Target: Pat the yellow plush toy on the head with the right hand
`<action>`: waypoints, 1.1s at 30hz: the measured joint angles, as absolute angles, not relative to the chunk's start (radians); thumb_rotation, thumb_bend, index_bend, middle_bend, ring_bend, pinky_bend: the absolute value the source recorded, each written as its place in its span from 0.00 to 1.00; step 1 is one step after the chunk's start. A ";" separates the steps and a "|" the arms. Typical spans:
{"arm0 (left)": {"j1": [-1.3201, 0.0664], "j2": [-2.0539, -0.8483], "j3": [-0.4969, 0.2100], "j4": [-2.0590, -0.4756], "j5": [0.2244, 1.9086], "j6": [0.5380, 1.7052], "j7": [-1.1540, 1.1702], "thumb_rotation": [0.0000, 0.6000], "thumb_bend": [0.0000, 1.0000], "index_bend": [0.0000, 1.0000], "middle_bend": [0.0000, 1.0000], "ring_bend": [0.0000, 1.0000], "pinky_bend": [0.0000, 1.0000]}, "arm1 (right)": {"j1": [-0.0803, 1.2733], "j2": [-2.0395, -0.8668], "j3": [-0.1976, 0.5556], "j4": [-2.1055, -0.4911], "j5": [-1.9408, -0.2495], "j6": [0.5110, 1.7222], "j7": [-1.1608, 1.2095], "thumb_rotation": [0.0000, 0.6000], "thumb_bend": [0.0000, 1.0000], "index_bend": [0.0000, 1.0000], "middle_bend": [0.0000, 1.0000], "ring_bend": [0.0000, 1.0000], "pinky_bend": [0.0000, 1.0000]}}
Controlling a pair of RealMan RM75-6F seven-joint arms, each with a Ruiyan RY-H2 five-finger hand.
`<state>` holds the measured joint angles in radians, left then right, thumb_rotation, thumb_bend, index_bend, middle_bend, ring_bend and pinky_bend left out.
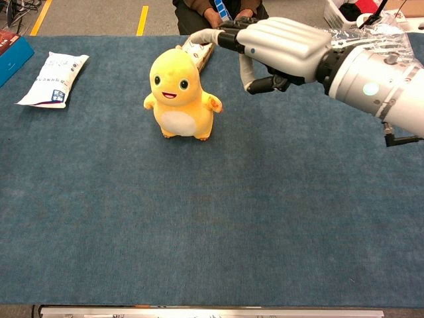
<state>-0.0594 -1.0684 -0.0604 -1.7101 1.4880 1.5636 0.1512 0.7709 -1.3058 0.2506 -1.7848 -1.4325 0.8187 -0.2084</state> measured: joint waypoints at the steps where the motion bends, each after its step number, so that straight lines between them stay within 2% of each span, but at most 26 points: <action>1: -0.059 -1.068 -0.061 -1.710 1.488 1.564 0.151 1.00 0.38 0.49 0.48 0.37 0.39 | 0.782 -1.316 0.256 -1.777 -1.422 0.813 -0.208 0.72 1.00 0.00 0.12 0.00 0.03; 11: -0.058 -1.067 -0.065 -1.699 1.474 1.556 0.146 1.00 0.38 0.49 0.48 0.37 0.39 | 0.892 -1.430 0.292 -1.683 -1.295 0.762 -0.216 0.70 1.00 0.00 0.12 0.00 0.02; 20: -0.058 -1.065 -0.064 -1.687 1.464 1.544 0.139 1.00 0.38 0.49 0.48 0.37 0.39 | 0.960 -1.526 0.276 -1.588 -1.229 0.737 -0.242 0.69 1.00 0.00 0.12 0.00 0.02; 27: -0.052 -1.063 -0.063 -1.679 1.461 1.546 0.130 1.00 0.38 0.49 0.48 0.37 0.39 | 0.979 -1.552 0.239 -1.558 -1.199 0.726 -0.263 0.69 1.00 0.00 0.12 0.00 0.02; 33: -0.049 -1.061 -0.065 -1.679 1.461 1.552 0.126 1.00 0.38 0.49 0.48 0.37 0.39 | 0.984 -1.538 0.251 -1.587 -1.217 0.766 -0.264 0.69 1.00 0.00 0.12 0.00 0.02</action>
